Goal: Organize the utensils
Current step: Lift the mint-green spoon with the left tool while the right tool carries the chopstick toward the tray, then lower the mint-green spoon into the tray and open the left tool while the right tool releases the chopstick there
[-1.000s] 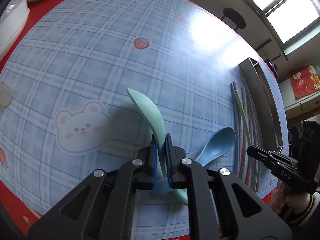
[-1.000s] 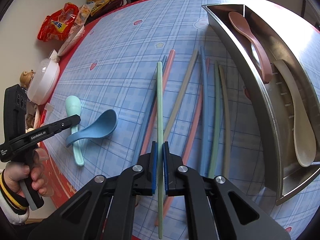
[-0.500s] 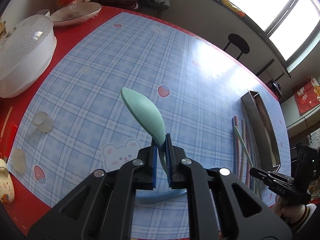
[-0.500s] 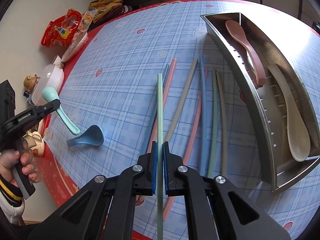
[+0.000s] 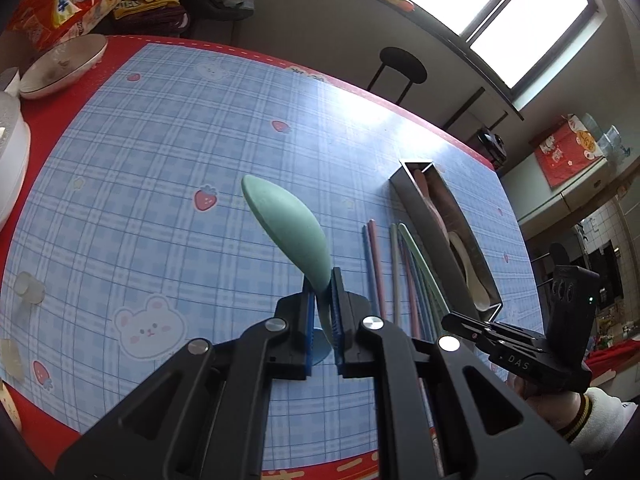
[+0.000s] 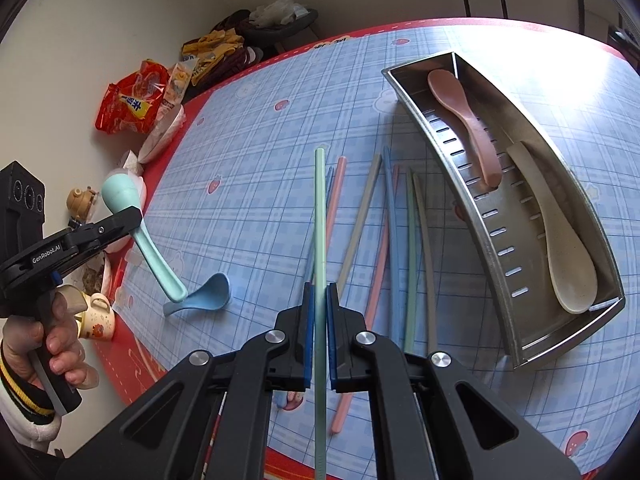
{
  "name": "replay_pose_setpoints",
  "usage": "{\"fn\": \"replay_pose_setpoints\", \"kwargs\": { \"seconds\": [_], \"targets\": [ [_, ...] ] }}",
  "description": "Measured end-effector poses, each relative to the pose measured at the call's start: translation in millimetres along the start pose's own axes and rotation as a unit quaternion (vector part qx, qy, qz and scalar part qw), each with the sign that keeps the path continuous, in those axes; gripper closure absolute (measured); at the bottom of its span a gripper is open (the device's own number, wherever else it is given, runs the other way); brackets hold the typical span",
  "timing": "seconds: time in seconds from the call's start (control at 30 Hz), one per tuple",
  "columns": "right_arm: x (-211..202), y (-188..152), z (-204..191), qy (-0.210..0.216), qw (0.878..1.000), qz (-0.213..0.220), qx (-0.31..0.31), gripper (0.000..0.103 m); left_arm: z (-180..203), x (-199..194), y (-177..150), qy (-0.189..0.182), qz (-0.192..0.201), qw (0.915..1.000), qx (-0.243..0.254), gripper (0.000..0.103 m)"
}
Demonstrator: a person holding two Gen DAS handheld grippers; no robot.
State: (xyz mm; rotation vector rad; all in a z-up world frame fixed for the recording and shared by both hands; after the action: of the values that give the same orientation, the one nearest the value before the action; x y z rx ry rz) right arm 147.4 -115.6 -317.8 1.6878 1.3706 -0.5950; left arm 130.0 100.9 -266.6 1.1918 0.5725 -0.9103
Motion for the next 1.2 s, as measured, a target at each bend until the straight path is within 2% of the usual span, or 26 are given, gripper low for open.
{"fn": "replay_pose_setpoints", "kwargs": {
  "seconds": [0.3, 0.63, 0.9, 1.2],
  "targets": [
    [-32.8, 18.7, 30.6, 0.006, 0.998, 0.046, 0.050, 0.097, 48.3, 19.3, 22.8, -0.048, -0.021, 0.9977, 0.043, 0.092],
    [-60.3, 46.4, 89.0, -0.030, 0.992, 0.081, 0.091, 0.097, 105.1, 62.8, 56.5, -0.097, -0.067, 0.9887, 0.092, 0.092],
    [-55.3, 61.5, 112.6, -0.057, 0.994, 0.061, 0.073, 0.097, 139.6, 123.9, 82.5, -0.125, -0.122, 0.9799, 0.096, 0.092],
    [-36.7, 82.2, 110.3, -0.070, 0.997, 0.032, 0.030, 0.097, 160.0, 189.5, 106.7, -0.136, -0.188, 0.9698, 0.076, 0.092]
  ]
}}
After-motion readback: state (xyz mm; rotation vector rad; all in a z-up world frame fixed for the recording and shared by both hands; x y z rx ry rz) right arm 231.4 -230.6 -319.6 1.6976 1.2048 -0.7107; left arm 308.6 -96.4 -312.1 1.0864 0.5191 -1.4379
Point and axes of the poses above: each gripper's, at about its wrist camera, not at the fingertips, and x roughly the way its jaws point, z to its right, y to its top, the point moved 6 cm from there along x, roughly the way its jaws point, and after that the axes turned 11 degrees about x, right-handed, at the moved point
